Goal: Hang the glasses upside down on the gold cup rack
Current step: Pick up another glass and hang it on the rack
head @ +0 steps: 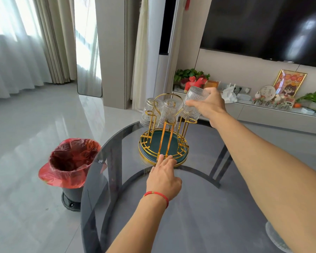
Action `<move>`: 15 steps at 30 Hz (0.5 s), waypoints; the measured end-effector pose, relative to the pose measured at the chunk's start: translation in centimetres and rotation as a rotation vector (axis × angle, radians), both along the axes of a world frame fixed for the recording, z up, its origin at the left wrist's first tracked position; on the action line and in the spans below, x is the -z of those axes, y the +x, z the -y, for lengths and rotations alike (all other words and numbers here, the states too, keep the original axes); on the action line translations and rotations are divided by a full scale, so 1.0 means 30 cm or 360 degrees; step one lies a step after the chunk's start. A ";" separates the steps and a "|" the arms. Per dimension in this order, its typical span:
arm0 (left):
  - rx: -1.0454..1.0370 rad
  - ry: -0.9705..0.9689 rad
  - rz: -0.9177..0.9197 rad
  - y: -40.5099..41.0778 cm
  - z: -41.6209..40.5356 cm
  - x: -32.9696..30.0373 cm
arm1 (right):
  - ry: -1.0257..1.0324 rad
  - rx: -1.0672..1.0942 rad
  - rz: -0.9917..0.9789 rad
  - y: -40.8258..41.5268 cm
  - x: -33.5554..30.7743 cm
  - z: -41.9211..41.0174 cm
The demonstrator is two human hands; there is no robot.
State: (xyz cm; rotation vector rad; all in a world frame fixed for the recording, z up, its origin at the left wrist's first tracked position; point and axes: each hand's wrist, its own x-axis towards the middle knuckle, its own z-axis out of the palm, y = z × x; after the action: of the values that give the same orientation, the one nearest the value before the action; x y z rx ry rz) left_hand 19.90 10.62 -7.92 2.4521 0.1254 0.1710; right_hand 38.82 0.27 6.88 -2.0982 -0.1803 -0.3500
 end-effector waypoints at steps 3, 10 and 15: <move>0.0001 -0.0003 -0.0006 -0.001 0.002 -0.004 | -0.0060 -0.0053 -0.0101 0.013 0.029 -0.005; 0.0009 -0.0051 -0.0015 -0.001 0.007 -0.007 | -0.0161 -0.0234 -0.0317 0.040 0.098 -0.001; 0.0008 -0.0085 -0.0055 0.000 0.008 -0.013 | -0.0211 -0.0299 -0.0407 0.057 0.109 -0.002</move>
State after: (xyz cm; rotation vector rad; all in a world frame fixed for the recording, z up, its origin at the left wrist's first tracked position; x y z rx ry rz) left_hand 19.89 10.39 -7.54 2.4028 0.1373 0.1217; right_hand 40.53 0.34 3.61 -2.2126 -0.2523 0.0447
